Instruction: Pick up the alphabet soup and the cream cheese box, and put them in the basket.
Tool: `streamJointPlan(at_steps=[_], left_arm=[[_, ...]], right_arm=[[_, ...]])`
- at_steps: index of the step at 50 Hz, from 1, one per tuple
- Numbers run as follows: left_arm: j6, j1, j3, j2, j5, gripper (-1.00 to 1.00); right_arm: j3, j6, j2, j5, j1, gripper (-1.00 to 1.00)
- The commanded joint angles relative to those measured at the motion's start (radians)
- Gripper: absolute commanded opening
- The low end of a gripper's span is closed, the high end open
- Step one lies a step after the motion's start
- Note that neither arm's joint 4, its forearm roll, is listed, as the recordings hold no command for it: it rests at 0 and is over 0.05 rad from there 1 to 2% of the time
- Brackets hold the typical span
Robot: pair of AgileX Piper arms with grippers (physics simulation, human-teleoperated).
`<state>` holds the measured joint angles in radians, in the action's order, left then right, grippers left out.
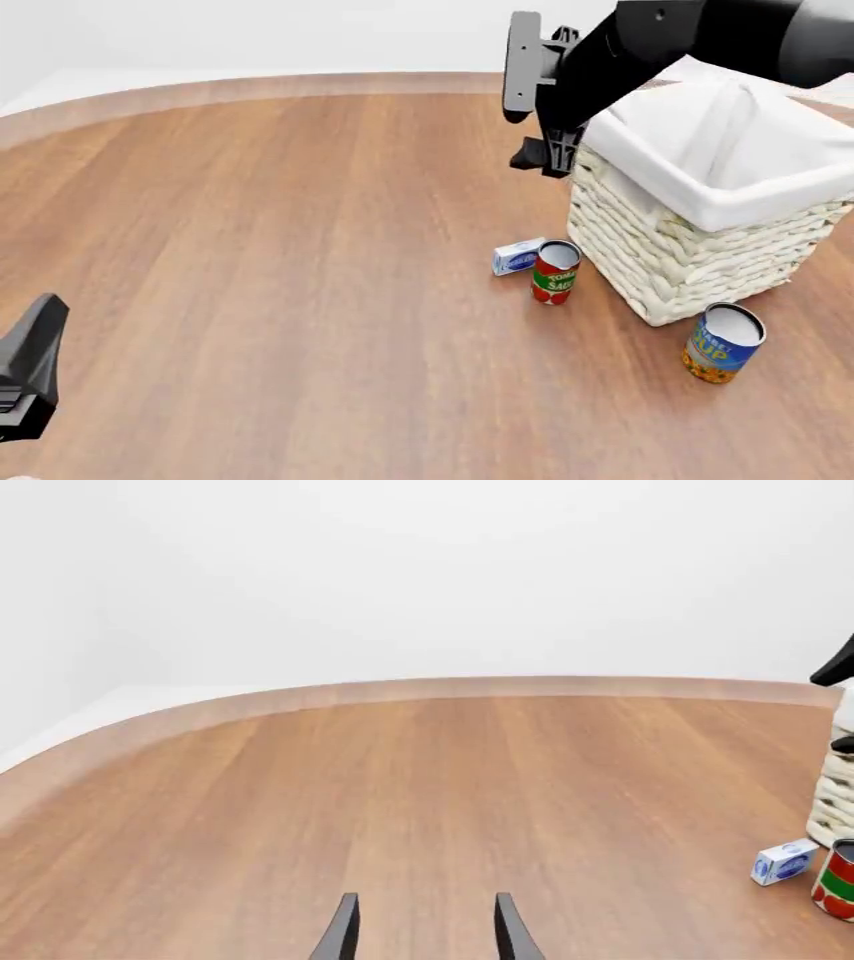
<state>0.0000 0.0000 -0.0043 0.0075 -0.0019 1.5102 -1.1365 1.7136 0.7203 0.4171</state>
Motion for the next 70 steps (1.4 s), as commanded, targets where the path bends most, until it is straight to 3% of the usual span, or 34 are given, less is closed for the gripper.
streamJointPlan(at_steps=[1, 28, 42, 43, 70], left_arm=[[0.000, 0.000, 0.000, 0.000, 0.000, 1.00], [0.000, 0.000, 0.000, 0.000, 0.000, 1.00], [0.000, 0.000, 0.000, 0.000, 0.000, 1.00], [0.000, 0.000, 0.000, 0.000, 0.000, 1.00], [0.000, 0.000, 0.000, 0.000, 0.000, 1.00]], right_arm=[[0.092, -0.015, 0.066, 0.066, 0.009, 1.00], [0.058, -0.074, 0.181, -0.006, -0.012, 1.00], [0.037, -0.059, 0.213, 0.008, 0.026, 1.00], [-0.040, -0.049, 0.187, 0.010, 0.072, 1.00], [-0.105, -0.045, 0.161, -0.001, 0.089, 1.00]])
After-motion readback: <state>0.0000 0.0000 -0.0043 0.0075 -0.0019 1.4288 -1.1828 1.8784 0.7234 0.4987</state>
